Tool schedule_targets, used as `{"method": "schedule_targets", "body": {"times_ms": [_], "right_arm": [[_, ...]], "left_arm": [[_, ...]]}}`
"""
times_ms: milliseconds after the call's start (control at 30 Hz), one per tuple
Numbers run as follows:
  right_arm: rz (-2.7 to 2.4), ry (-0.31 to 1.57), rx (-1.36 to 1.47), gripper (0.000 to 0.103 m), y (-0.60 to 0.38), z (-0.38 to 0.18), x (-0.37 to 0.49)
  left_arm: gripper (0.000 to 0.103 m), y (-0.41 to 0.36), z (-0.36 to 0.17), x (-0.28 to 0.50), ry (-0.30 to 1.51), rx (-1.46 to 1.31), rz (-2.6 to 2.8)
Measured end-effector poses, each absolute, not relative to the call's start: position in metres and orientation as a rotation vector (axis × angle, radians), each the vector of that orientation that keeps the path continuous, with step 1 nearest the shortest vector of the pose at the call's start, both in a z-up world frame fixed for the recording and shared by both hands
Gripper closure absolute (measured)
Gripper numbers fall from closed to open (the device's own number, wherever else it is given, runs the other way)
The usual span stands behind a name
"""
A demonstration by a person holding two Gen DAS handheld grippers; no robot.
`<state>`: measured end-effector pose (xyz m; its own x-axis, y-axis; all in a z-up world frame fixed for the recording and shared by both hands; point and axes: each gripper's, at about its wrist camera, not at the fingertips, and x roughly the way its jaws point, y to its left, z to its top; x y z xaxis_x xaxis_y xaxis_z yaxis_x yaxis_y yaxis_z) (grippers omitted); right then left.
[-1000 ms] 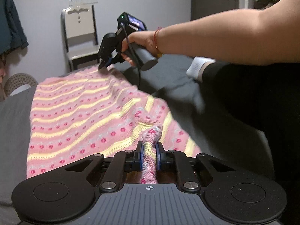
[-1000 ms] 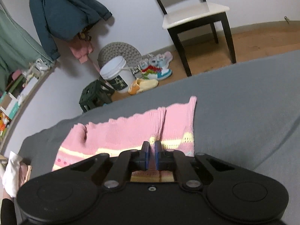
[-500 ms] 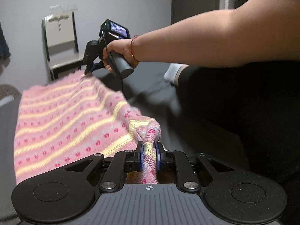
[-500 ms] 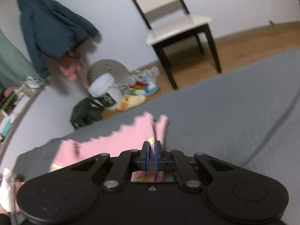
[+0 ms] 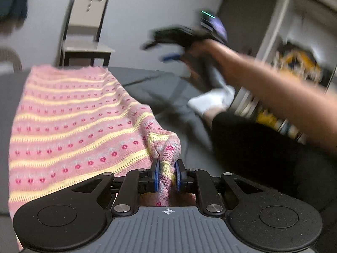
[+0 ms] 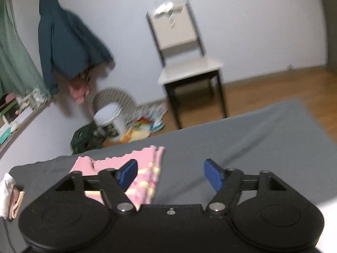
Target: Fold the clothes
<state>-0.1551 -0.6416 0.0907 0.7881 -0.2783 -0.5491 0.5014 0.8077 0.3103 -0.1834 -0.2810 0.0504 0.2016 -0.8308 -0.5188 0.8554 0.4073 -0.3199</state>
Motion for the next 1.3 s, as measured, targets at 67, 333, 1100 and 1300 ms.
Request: {"method": "schedule_targets", "body": {"times_ms": [67,333,1100,1300], "right_arm": [[-0.484,0.452,0.457,0.033,-0.624,0.093,-0.2],[-0.427,0.329,0.582,0.03,-0.548,0.138,-0.298],[0.02,0.271,0.668,0.014,-0.406,0.283,-0.424],[-0.117,0.797,-0.019,0.032,-0.368,0.195,-0.306]], "left_arm": [[0.068,-0.276,0.055,-0.182,0.692,0.045,-1.195],[0.06,-0.256,0.075,-0.177,0.677,0.059,-1.265],[0.016,-0.184,0.08,-0.249,0.237,0.697,-1.365],[0.016,-0.191,0.053,-0.263,0.144,0.877,-1.354]]}}
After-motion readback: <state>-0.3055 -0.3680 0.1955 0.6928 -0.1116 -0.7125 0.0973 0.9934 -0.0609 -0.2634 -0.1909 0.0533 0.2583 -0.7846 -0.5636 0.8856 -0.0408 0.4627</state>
